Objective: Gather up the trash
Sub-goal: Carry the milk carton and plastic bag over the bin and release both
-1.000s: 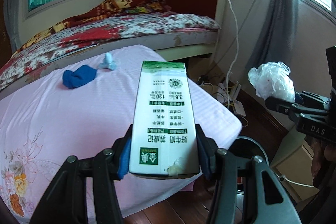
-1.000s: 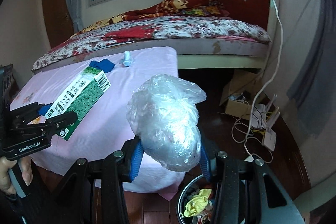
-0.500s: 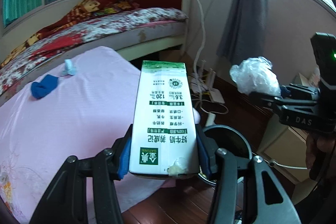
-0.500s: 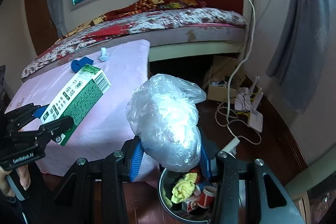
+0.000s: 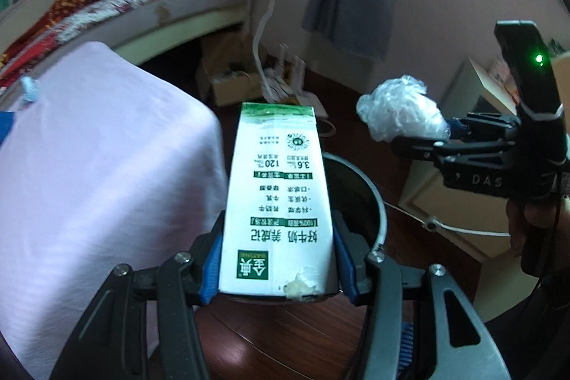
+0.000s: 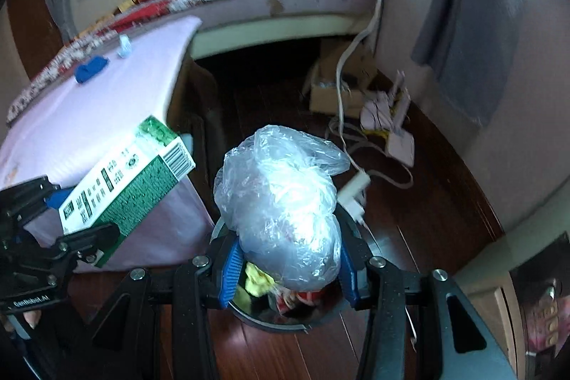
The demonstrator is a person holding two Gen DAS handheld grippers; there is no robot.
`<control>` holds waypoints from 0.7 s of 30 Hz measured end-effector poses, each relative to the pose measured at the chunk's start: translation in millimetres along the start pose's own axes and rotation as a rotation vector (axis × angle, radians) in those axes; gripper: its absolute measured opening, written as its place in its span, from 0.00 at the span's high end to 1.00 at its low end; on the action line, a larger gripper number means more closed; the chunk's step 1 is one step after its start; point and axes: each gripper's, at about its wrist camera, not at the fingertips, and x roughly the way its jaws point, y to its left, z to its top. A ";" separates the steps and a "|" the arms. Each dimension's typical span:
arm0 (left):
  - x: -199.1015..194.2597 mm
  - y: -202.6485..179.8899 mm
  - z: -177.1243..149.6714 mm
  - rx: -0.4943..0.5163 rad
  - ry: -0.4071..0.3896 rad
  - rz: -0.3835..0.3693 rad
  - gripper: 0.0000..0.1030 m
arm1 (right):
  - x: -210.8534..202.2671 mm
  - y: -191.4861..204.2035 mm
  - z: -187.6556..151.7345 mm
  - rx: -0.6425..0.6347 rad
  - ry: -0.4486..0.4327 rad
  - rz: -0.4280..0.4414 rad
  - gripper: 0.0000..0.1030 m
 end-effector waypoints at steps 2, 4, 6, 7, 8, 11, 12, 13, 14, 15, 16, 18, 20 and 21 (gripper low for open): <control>10.9 -6.8 -0.5 0.009 0.022 -0.021 0.48 | 9.8 -8.4 -10.7 0.004 0.035 -0.006 0.53; 22.3 -9.2 0.1 0.006 0.050 -0.043 0.48 | 19.5 -14.9 -20.9 0.004 0.065 0.002 0.53; 36.3 -13.9 -1.3 0.025 0.086 -0.058 0.48 | 30.1 -17.5 -29.8 -0.009 0.099 -0.006 0.53; 43.8 -15.7 -2.4 0.030 0.112 -0.073 0.48 | 36.8 -19.2 -33.8 -0.012 0.115 -0.003 0.53; 48.5 -15.0 -2.8 0.029 0.123 -0.079 0.48 | 44.1 -20.8 -37.5 -0.016 0.134 -0.002 0.53; 61.7 -16.0 -6.7 0.037 0.161 -0.088 0.48 | 60.3 -21.8 -43.7 -0.036 0.177 0.004 0.53; 65.8 -15.8 -7.6 0.035 0.173 -0.095 0.48 | 65.2 -20.9 -45.3 -0.049 0.190 0.005 0.53; 68.8 -15.8 -9.1 0.031 0.183 -0.099 0.48 | 70.2 -19.1 -46.2 -0.063 0.202 0.004 0.53; 72.7 -14.7 -9.6 0.021 0.193 -0.105 0.48 | 74.5 -17.3 -46.5 -0.075 0.212 0.004 0.53; 76.0 -13.6 -9.5 0.012 0.200 -0.115 0.47 | 77.5 -15.2 -46.2 -0.080 0.218 0.008 0.53; 79.9 -12.6 -9.7 0.007 0.211 -0.130 0.47 | 81.2 -14.1 -45.5 -0.088 0.224 0.014 0.53; 86.4 -9.3 -10.7 0.000 0.225 -0.118 0.38 | 83.7 -8.6 -44.8 -0.105 0.224 0.007 0.52; 85.8 2.5 -14.1 -0.036 0.204 -0.080 0.13 | 90.8 -8.8 -46.9 -0.123 0.236 -0.047 0.10; 83.2 6.4 -16.3 -0.049 0.192 -0.060 0.06 | 92.4 -9.4 -48.8 -0.134 0.238 -0.075 0.03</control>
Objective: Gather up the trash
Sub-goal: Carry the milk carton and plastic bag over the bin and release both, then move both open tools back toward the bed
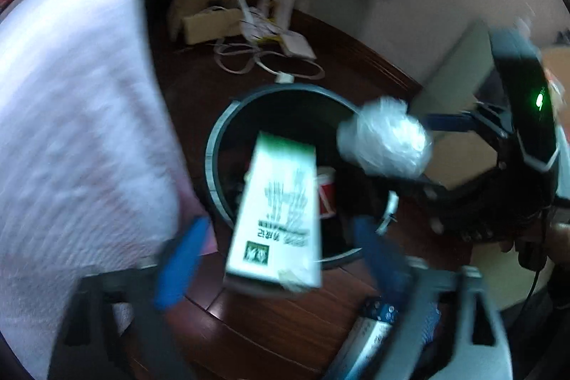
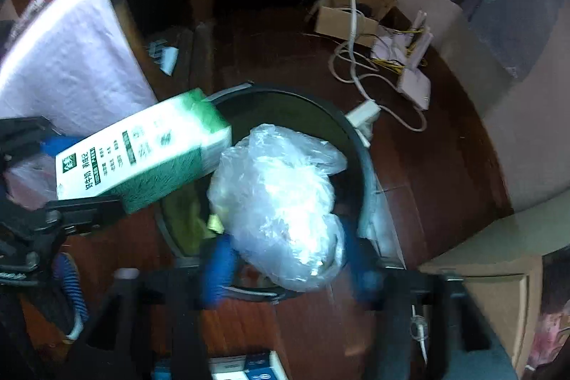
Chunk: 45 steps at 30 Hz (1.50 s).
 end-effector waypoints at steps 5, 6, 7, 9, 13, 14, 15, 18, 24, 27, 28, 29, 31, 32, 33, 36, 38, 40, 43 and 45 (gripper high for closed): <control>-12.1 11.2 -11.4 -0.032 -0.036 0.081 0.05 | -3.4 -8.3 2.2 0.016 0.006 -0.035 0.00; -15.3 12.5 -12.5 -0.042 -0.048 0.095 0.05 | -4.8 -7.9 2.9 0.016 0.002 -0.039 0.00; -17.2 13.0 -13.1 -0.047 -0.053 0.100 0.04 | -7.5 -6.8 4.4 0.013 -0.004 -0.048 0.00; -25.6 16.2 -15.2 -0.055 -0.068 0.105 0.04 | -11.8 -4.6 6.3 0.011 -0.023 -0.048 0.00; -43.2 14.9 -10.7 -0.058 -0.110 0.120 0.04 | -24.0 2.7 11.3 -0.003 -0.051 -0.051 0.00; -49.6 15.3 -9.0 -0.058 -0.124 0.121 0.04 | -27.0 4.0 13.2 -0.005 -0.059 -0.053 0.00; -55.2 16.7 -8.0 -0.060 -0.136 0.122 0.04 | -31.7 6.3 14.2 -0.007 -0.069 -0.054 0.00; -73.4 19.3 -5.3 -0.064 -0.174 0.134 0.04 | -45.7 11.8 20.5 -0.015 -0.108 -0.053 0.00; -107.6 32.5 3.1 -0.092 -0.249 0.167 0.04 | -82.8 23.2 36.6 -0.016 -0.204 -0.046 0.00; -122.1 46.0 4.6 -0.116 -0.278 0.195 0.04 | -99.6 31.1 46.2 -0.014 -0.254 -0.026 0.00; -122.9 49.2 5.0 -0.123 -0.285 0.204 0.04 | -105.0 33.9 49.4 -0.014 -0.268 -0.019 0.00; -125.4 54.8 4.3 -0.133 -0.293 0.216 0.04 | -109.8 37.3 52.7 -0.017 -0.282 -0.012 0.00; -132.3 65.9 2.4 -0.153 -0.304 0.233 0.04 | -115.9 44.7 58.4 -0.027 -0.301 -0.007 0.00; -135.0 69.1 1.4 -0.161 -0.309 0.240 0.04 | -118.0 48.4 61.4 -0.032 -0.309 -0.004 0.00; -139.0 73.4 -0.2 -0.169 -0.313 0.247 0.04 | -119.5 52.0 64.7 -0.037 -0.315 0.002 0.00; -146.0 85.7 -4.9 -0.194 -0.326 0.272 0.04 | -123.4 65.0 75.5 -0.053 -0.334 0.023 0.00; -152.1 95.3 -8.3 -0.211 -0.334 0.291 0.04 | -126.4 76.0 82.3 -0.067 -0.345 0.039 0.00; -157.0 104.1 -12.2 -0.229 -0.340 0.307 0.04 | -128.1 86.4 89.5 -0.084 -0.357 0.051 0.00; -168.9 120.5 -19.6 -0.258 -0.353 0.336 0.04 | -131.0 104.1 101.6 -0.109 -0.377 0.079 0.00; -176.8 136.3 -22.4 -0.286 -0.364 0.366 0.04 | -133.3 114.5 107.8 -0.123 -0.389 0.092 0.00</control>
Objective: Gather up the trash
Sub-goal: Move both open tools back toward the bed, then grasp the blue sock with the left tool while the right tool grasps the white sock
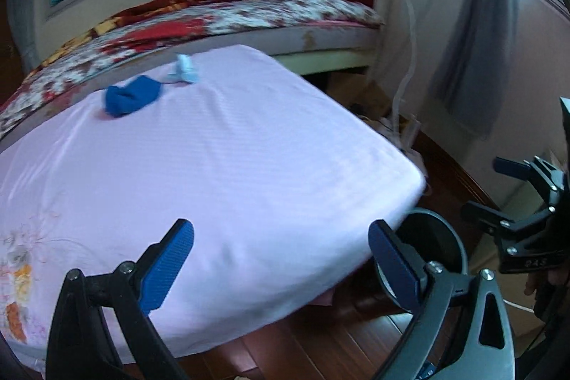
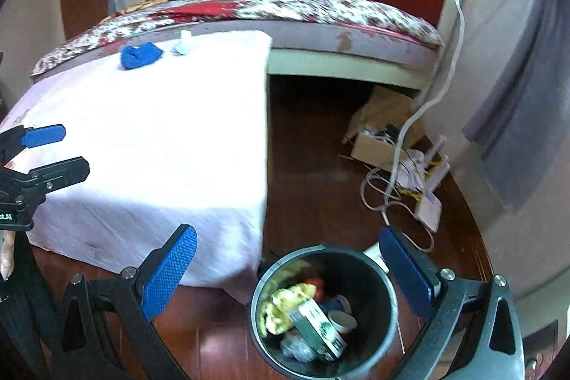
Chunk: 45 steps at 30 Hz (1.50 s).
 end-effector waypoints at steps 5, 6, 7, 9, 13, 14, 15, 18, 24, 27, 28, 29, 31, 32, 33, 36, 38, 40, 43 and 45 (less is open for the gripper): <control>-3.4 47.4 12.6 -0.062 -0.026 0.083 0.04 | 6.1 25.6 25.8 -0.005 -0.043 0.064 0.00; -3.8 55.6 14.7 -0.070 -0.030 0.097 0.04 | 7.1 29.8 30.2 -0.006 -0.050 0.073 0.00; -4.2 64.2 16.6 -0.078 -0.034 0.115 0.04 | 8.6 36.1 35.3 -0.008 -0.060 0.087 0.00; -3.7 82.0 20.8 -0.091 -0.039 0.146 0.04 | 11.9 45.9 44.7 -0.012 -0.078 0.102 0.00; 4.6 112.0 38.6 -0.097 -0.042 0.204 0.04 | 24.0 65.6 72.1 -0.002 -0.110 0.141 0.00; 7.9 117.2 42.6 -0.097 -0.041 0.210 0.04 | 28.5 68.6 79.4 0.002 -0.113 0.152 0.00; 12.6 124.2 47.9 -0.097 -0.042 0.218 0.04 | 34.9 71.8 88.4 0.005 -0.116 0.160 0.00; 35.5 148.2 66.5 -0.107 -0.045 0.237 0.04 | 60.4 84.7 115.8 -0.010 -0.078 0.185 0.00; 96.5 186.1 93.5 -0.130 0.006 0.233 0.05 | 130.2 109.2 178.8 -0.062 -0.055 0.174 0.00; 127.5 202.3 108.0 -0.158 0.036 0.200 0.10 | 161.6 119.6 203.2 -0.083 -0.047 0.178 0.01; 135.7 205.1 113.5 -0.159 0.037 0.190 0.11 | 175.0 124.2 212.7 -0.095 -0.045 0.180 0.04; 140.6 205.4 116.7 -0.153 0.035 0.191 0.11 | 182.5 125.8 218.2 -0.100 -0.042 0.185 0.09; 155.1 208.8 123.7 -0.142 0.044 0.189 0.11 | 203.3 131.6 232.7 -0.106 -0.034 0.201 0.14; 164.1 211.1 126.4 -0.142 0.055 0.177 0.12 | 211.0 133.7 238.2 -0.109 -0.031 0.209 0.16; 170.1 211.9 127.6 -0.138 0.061 0.169 0.13 | 221.7 137.5 245.2 -0.114 -0.028 0.216 0.17; 189.6 214.4 129.9 -0.114 0.093 0.173 0.16 | 244.2 147.6 260.1 -0.118 -0.014 0.246 0.22; 196.0 219.2 132.2 -0.126 0.106 0.155 0.18 | 260.1 157.4 270.2 -0.132 0.000 0.259 0.28; 195.3 226.7 134.8 -0.148 0.093 0.156 0.34 | 272.2 166.4 277.9 -0.148 0.012 0.266 0.31; 192.8 237.1 135.6 -0.165 0.093 0.141 0.49 | 287.6 179.2 289.0 -0.164 0.028 0.269 0.35; 189.9 241.9 133.9 -0.172 0.093 0.134 0.55 | 296.9 184.8 296.1 -0.159 0.040 0.277 0.36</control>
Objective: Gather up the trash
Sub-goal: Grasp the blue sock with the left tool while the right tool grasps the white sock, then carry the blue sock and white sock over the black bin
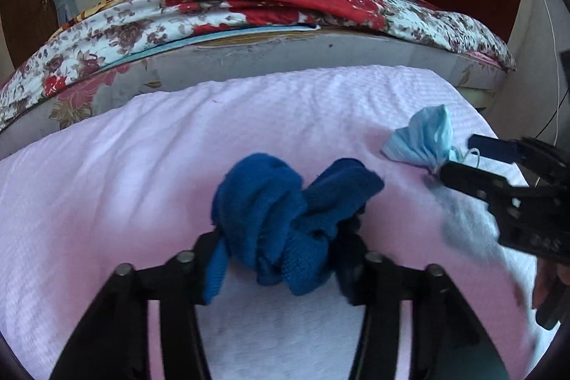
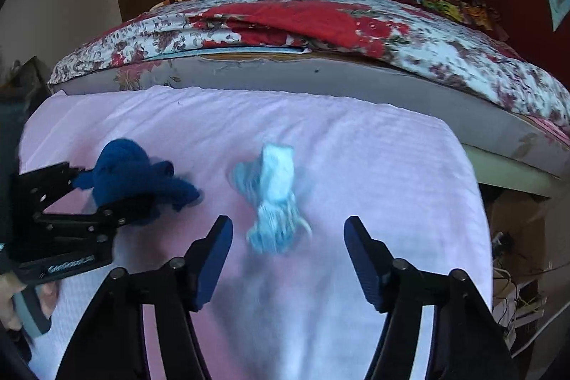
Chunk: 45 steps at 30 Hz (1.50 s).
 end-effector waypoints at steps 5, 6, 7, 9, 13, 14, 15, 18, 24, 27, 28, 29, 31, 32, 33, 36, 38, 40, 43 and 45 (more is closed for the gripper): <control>0.9 1.9 -0.4 0.002 -0.014 0.004 0.64 | 27.0 7.0 10.5 0.036 0.062 0.014 0.58; 0.1 3.0 -0.7 -0.003 -0.018 0.002 0.67 | 27.0 8.4 11.4 0.035 0.063 0.017 0.67; 1.0 4.6 1.2 -0.009 -0.019 -0.004 0.69 | 25.2 10.2 11.0 0.043 0.065 0.023 0.71; -3.5 7.2 -1.2 -0.024 -0.025 -0.022 0.70 | 18.0 12.4 9.5 0.041 0.053 0.021 0.73; -18.7 4.5 -11.1 -0.014 -0.044 -0.026 0.70 | -6.8 16.4 -1.8 0.030 0.017 0.016 0.74; -24.6 2.6 -13.7 -0.008 -0.053 -0.021 0.70 | -13.4 16.1 -5.0 0.035 0.012 0.017 0.74; -30.2 1.1 -16.1 -0.005 -0.060 -0.022 0.70 | -20.6 15.8 -9.1 0.041 0.005 0.017 0.74; -47.6 -5.7 -23.6 0.007 -0.075 -0.029 0.70 | -42.9 17.1 -21.8 0.051 -0.012 0.019 0.74; -85.5 -26.2 -44.1 0.051 -0.109 -0.033 0.70 | -91.9 23.2 -53.3 0.051 -0.048 0.027 0.74; -104.0 -35.7 -54.4 0.057 -0.122 -0.051 0.70 | -118.8 26.3 -70.6 0.047 -0.071 0.021 0.74; -109.3 -38.2 -57.2 0.059 -0.129 -0.056 0.70 | -128.3 27.3 -76.7 0.047 -0.077 0.018 0.74; -115.0 -41.2 -60.6 0.061 -0.134 -0.064 0.70 | -138.1 28.5 -83.1 0.044 -0.081 0.015 0.74; -126.1 -47.4 -67.6 0.069 -0.142 -0.078 0.70 | -155.5 29.4 -94.1 0.043 -0.095 0.011 0.74; -132.7 -52.5 -71.9 0.077 -0.145 -0.083 0.70 | -165.4 29.3 -100.0 0.046 -0.102 0.012 0.74; -137.7 -55.8 -75.2 0.081 -0.148 -0.088 0.70 | -174.3 29.4 -105.2 0.047 -0.110 0.007 0.74; -154.9 -67.8 -86.8 0.091 -0.154 -0.105 0.70 | -205.6 29.2 -125.2 0.050 -0.135 -0.005 0.74; -169.1 -77.9 -96.0 0.101 -0.163 -0.115 0.70 | -225.3 29.0 -139.7 0.054 -0.149 -0.013 0.74; -181.3 -88.4 -105.3 0.112 -0.167 -0.126 0.70 | -244.8 27.2 -155.3 0.067 -0.158 -0.019 0.74; -195.9 -107.4 -115.9 0.134 -0.173 -0.150 0.70 | -277.6 22.2 -180.0 0.076 -0.180 -0.047 0.74; -204.3 -124.5 -121.7 0.147 -0.178 -0.182 0.70 | -300.3 16.5 -196.8 0.085 -0.195 -0.072 0.74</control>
